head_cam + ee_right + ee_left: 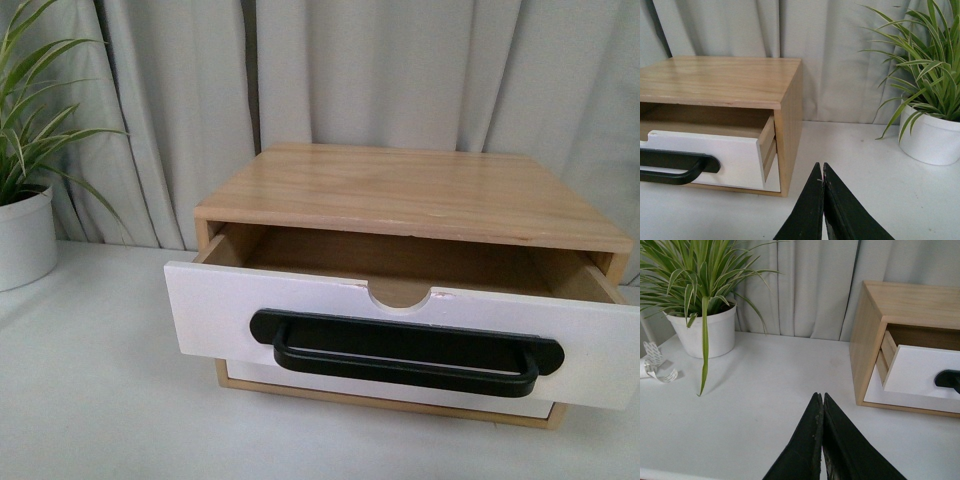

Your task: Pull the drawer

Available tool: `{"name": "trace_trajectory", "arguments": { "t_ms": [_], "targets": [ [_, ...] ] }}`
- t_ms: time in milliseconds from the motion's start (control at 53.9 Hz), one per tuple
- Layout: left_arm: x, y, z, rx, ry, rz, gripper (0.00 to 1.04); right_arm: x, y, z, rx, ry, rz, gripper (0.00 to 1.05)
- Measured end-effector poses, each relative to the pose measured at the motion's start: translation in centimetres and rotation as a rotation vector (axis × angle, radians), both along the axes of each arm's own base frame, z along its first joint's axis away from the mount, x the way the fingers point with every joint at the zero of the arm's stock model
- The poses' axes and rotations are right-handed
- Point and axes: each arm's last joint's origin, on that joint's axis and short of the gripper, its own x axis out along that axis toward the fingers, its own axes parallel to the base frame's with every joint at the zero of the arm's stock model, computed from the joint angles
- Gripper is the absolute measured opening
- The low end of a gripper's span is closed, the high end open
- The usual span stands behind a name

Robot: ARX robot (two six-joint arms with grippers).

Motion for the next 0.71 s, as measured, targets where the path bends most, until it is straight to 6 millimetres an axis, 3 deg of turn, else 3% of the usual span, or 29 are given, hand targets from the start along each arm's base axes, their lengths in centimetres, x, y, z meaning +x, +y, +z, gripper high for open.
{"name": "trace_trajectory", "arguments": {
  "t_ms": [316, 594, 631, 706],
  "targets": [
    [0.0, 0.0, -0.8, 0.000, -0.010, -0.001, 0.04, 0.0, 0.0, -1.6, 0.000, 0.000, 0.000, 0.01],
    [0.0, 0.0, -0.8, 0.000, -0.010, -0.002, 0.04, 0.0, 0.0, -1.6, 0.000, -0.002, 0.001, 0.01],
    [0.0, 0.0, -0.8, -0.003, -0.010, -0.002, 0.05, 0.0, 0.0, -1.6, 0.000, -0.002, 0.000, 0.05],
    [-0.1, 0.0, -0.8, -0.003, -0.011, -0.002, 0.19, 0.0, 0.0, -1.6, 0.000, -0.003, 0.000, 0.17]
  ]
}}
